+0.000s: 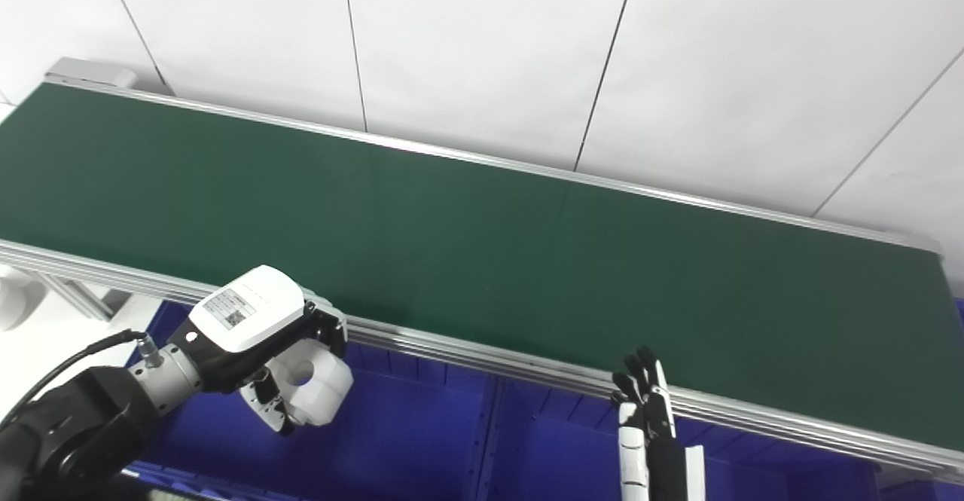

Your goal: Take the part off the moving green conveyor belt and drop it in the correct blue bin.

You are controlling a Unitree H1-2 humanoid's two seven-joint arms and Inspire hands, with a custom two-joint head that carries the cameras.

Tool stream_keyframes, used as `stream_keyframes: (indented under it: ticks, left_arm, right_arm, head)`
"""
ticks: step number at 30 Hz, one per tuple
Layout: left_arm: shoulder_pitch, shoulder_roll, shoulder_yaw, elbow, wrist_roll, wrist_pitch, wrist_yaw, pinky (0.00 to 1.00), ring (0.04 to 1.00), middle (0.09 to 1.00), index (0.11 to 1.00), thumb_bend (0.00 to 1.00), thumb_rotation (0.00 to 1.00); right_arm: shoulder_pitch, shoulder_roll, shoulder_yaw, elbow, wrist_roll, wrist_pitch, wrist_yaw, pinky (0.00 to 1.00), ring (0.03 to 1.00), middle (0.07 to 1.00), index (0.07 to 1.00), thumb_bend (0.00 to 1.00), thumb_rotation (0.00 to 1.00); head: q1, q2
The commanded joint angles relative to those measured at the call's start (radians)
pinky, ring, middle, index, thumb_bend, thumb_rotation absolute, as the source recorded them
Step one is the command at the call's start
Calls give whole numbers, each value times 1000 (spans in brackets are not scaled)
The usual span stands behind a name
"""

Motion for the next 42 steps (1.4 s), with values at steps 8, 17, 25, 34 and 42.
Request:
stream_keyframes:
  ticks: [8, 17, 25, 34, 42]
  left_arm:
    - [7, -11, 24, -82, 119, 60, -47, 888, 880, 904, 848, 961, 515]
    - [36, -62, 63, -101, -41, 31, 17, 808, 836, 872, 830, 942, 437]
    - [153, -307, 87, -193, -559, 118, 98, 801, 909, 947, 911, 765, 473]
    - [286, -574, 48, -306, -846, 578, 95, 999, 1000, 1000, 1000, 649, 851]
    - [301, -548, 72, -213, -1130, 635, 214, 1000, 1000, 1000, 1000, 605, 903]
  right_arm:
    - [0, 12, 7, -32, -7, 2, -2, 847, 890, 927, 958, 600, 1000]
    - [9, 16, 11, -35, -12, -4, -5, 831, 883, 926, 958, 611, 1000]
    - [14, 33, 29, -47, -44, 9, -12, 814, 875, 925, 958, 595, 1000]
    - [16, 114, 86, -34, -135, 25, -50, 795, 863, 905, 937, 656, 1000]
    - [0, 170, 158, -22, -232, 68, -100, 795, 855, 899, 937, 691, 1000]
  head:
    - [-12, 0]
    - [-22, 6]
    - [-97, 19]
    - [-321, 42]
    - [-502, 72]
